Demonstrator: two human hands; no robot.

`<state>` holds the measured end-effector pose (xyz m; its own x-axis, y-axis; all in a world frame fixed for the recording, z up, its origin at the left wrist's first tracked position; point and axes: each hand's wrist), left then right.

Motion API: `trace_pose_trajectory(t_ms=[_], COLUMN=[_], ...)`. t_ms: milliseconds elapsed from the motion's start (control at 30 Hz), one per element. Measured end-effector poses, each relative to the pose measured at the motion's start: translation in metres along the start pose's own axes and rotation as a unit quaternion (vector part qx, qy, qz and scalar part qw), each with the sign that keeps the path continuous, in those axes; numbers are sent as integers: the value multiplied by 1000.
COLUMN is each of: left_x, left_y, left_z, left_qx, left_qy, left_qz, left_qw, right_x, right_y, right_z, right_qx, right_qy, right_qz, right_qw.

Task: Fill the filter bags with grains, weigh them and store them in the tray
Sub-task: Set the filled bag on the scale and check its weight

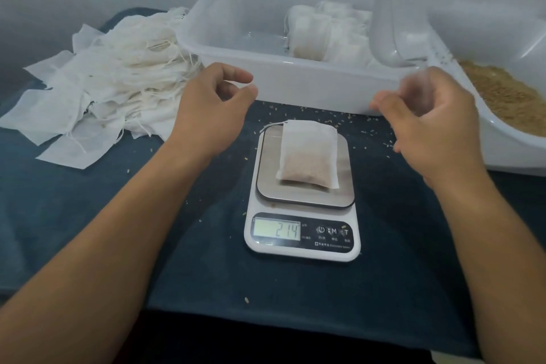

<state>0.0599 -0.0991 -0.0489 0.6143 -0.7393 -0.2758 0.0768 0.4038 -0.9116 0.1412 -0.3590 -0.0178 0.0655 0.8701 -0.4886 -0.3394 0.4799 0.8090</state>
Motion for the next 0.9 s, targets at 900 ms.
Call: trace_pose_trajectory(t_ms=[900], left_x=[6], left_y=[-25], left_z=[-23], left_qx=[33], left_qy=[206], left_qz=[-149], left_qw=[967], right_x=[23], right_y=[35], right_z=[-28], right_qx=[-63], right_qy=[116], right_qz=[130], right_qw=[983])
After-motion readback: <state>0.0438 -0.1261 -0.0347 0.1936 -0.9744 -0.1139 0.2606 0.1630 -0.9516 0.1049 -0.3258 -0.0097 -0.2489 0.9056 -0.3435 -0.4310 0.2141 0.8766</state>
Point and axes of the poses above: each hand's wrist, its own z-axis towards the middle knuckle, its own x-axis out of the palm, y = z × x, and after that the axes turned 6 degrees about x, right-handed
